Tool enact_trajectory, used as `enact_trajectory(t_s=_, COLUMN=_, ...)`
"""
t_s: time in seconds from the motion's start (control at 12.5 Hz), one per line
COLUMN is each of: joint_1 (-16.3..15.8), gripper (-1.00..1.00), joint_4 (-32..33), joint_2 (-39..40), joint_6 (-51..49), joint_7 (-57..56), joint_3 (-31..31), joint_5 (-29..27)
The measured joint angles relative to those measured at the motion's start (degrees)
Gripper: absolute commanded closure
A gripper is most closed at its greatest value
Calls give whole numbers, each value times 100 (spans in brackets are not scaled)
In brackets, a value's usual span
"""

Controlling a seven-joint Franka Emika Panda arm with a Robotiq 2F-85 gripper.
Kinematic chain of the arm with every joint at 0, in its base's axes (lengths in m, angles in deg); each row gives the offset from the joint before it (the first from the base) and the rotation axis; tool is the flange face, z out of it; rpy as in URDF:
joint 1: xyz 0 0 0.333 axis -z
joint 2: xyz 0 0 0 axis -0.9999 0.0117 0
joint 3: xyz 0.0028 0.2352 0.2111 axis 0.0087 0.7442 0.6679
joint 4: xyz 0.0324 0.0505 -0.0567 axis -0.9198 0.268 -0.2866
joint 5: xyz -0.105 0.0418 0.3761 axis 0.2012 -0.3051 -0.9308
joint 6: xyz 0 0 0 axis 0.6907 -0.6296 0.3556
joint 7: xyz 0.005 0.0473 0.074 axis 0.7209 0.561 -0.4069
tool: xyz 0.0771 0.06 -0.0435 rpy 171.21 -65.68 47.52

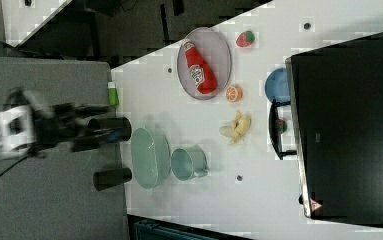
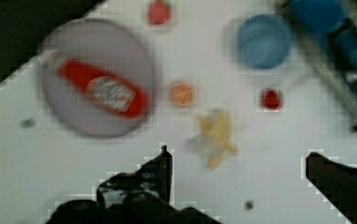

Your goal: Pick banana from table and place on oven.

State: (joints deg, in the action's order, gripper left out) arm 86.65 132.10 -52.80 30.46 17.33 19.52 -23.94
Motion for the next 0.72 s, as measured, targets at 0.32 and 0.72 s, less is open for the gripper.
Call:
enact_trajectory(t_s=0.32, joint_1=-666, gripper=-100, joint_4=-140, joint_2=-424, joint_6=-736, joint_7=708, joint_3=470, joint_5=205)
enact_trajectory(t_s=0.72, joint_1=-377, gripper=-100, joint_4=-140, joint_2=-146, joint_6=-811, joint_7=940, joint_3=242, joint_5=18)
